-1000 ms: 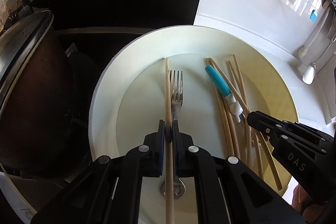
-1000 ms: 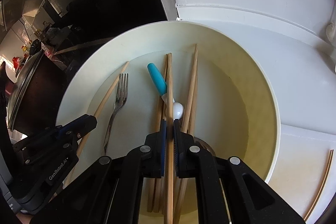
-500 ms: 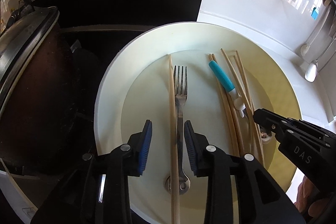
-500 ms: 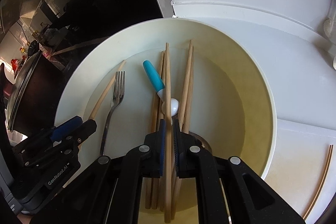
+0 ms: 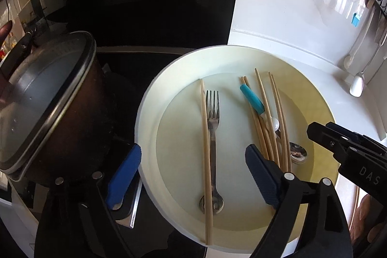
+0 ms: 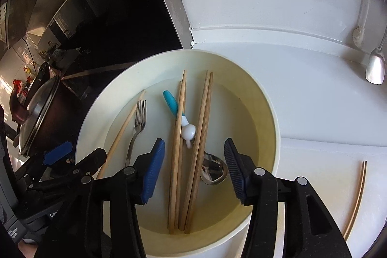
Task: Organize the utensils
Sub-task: 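Open the left gripper to drop its chopstick while the right gripper releases its chopstick into the basin, then move both open grippers back from the basin to the cutting board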
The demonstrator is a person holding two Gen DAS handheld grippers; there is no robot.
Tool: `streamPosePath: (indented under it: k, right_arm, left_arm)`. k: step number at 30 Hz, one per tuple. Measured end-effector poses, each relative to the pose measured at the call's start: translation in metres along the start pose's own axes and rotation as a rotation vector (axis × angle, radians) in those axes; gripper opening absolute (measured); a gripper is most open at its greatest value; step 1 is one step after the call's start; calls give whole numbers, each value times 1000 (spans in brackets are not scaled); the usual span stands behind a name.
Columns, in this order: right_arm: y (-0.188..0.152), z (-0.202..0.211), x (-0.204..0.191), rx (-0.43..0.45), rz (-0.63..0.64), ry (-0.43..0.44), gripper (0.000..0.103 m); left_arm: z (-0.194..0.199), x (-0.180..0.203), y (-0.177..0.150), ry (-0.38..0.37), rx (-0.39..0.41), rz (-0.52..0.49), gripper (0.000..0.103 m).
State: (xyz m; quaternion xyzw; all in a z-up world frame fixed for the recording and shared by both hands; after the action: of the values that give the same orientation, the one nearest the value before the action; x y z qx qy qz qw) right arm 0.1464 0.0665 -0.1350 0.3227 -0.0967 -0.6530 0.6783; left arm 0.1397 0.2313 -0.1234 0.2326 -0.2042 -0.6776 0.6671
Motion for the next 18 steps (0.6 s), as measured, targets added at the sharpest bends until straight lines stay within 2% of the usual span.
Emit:
streamPosePath:
  k: [6, 18]
  right_arm:
    - [-5, 25, 6, 39, -13, -24, 55]
    - [-40, 82, 55, 112, -146, -113, 58]
  left_arm:
    - [22, 2, 3, -22, 33, -2, 96]
    - [62, 45, -10, -138, 50, -110, 97]
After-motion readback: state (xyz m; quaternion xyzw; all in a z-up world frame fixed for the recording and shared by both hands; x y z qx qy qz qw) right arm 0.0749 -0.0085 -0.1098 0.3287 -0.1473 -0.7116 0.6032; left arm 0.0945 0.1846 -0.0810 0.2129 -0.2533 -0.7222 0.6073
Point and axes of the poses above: each gripper's, at about its wrist camera, not at the fingertips, and z roughly against the way its jaws point, x to its right, y to its top, the point moved 4 cm from there along -z, roughly the way its jaws point, and after that the axes turned 9 degrees about -z, right-handed, at the moved point
